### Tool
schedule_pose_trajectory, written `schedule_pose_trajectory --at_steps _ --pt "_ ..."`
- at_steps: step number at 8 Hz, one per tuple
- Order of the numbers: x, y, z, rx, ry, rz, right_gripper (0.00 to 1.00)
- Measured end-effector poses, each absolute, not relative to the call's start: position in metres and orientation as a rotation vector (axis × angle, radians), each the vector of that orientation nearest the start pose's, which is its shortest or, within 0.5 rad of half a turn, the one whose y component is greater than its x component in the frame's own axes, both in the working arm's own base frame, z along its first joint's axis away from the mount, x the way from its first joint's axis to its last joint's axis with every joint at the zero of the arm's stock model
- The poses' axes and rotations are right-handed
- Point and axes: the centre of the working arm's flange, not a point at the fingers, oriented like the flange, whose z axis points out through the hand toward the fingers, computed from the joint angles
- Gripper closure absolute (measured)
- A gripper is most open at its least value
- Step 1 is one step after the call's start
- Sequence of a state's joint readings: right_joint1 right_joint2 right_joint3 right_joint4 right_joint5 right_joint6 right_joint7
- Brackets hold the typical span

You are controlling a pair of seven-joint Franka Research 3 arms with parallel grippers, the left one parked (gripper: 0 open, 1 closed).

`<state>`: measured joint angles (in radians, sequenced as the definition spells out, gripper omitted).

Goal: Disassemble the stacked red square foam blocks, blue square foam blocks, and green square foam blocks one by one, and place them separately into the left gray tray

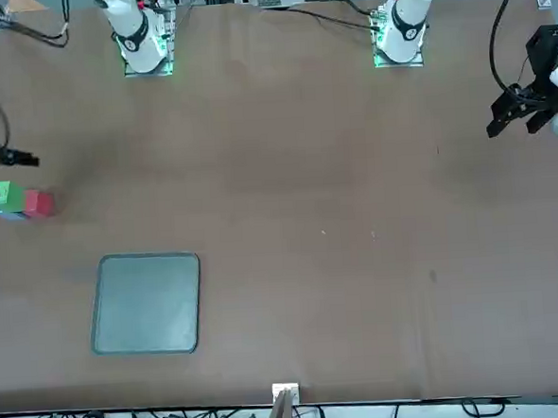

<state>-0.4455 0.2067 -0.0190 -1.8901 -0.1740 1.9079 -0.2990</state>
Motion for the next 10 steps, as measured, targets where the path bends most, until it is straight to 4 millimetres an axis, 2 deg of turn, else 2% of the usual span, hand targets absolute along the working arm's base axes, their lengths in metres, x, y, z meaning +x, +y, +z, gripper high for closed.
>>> schedule_pose_trajectory --at_steps 1,2,3,6,10 --pt "0.513 -0.305 0.369 -3.207 0.136 0.314 0.00" --pt "0.508 -0.329 0.357 -3.215 0.094 0.271 0.00" --pt "0.504 -0.344 0.351 -3.222 0.046 0.237 0.00" --pt "0.509 -0.352 0.342 -3.250 -0.010 0.151 0.00" --pt "0.506 -0.358 0.316 -3.260 -0.030 0.100 0.00"
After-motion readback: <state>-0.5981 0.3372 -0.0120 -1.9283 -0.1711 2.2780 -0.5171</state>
